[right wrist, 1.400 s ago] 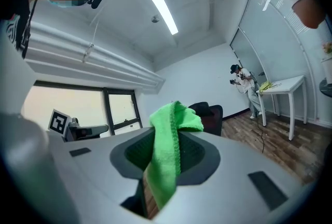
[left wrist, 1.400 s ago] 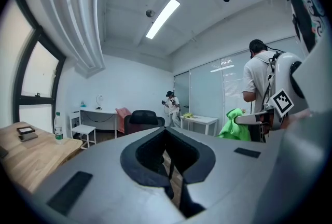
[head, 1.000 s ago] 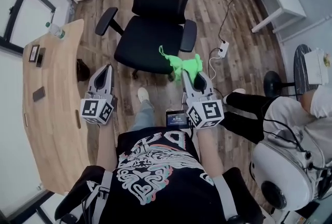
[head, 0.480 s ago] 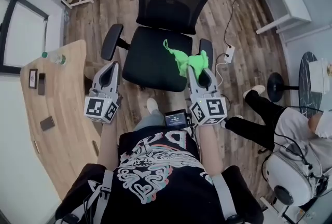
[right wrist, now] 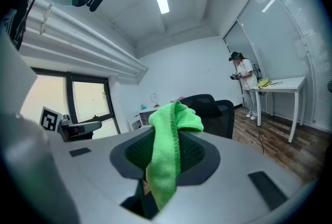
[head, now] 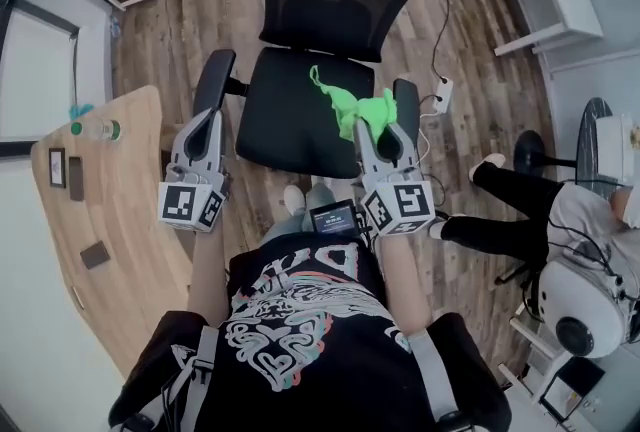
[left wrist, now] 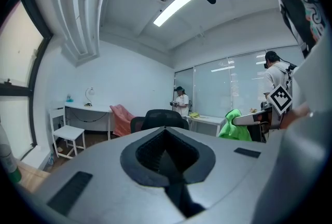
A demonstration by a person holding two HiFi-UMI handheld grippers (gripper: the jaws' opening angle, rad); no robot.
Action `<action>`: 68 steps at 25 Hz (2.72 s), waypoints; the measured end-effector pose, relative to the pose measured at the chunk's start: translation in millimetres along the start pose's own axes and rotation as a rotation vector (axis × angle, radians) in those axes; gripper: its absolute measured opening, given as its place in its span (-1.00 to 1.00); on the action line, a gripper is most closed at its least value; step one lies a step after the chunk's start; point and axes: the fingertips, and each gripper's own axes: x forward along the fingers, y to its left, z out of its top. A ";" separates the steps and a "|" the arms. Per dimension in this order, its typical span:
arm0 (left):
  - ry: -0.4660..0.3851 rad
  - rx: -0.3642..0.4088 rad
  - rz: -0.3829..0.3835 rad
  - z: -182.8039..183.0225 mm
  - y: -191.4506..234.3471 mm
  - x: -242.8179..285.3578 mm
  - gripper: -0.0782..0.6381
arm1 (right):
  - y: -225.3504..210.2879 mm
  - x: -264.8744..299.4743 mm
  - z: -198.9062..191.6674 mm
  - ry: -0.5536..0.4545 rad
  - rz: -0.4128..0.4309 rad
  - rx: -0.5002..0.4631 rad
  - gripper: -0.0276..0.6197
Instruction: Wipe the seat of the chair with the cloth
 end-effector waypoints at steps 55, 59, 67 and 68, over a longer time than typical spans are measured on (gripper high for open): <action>0.495 -0.114 -0.150 -409.7 42.7 207.3 -0.78 | -135.1 214.6 -365.6 0.535 0.035 -0.120 -0.61; 0.534 -0.115 -0.163 -446.9 44.1 211.6 -0.78 | -147.0 209.9 -403.5 0.593 0.011 -0.120 -0.61; 0.573 -0.127 -0.223 -475.9 19.7 211.0 -0.78 | -166.8 201.9 -448.4 0.664 -0.025 -0.118 -0.61; 0.575 -0.130 -0.226 -478.8 17.3 211.5 -0.78 | -169.6 202.7 -450.7 0.666 -0.030 -0.120 -0.61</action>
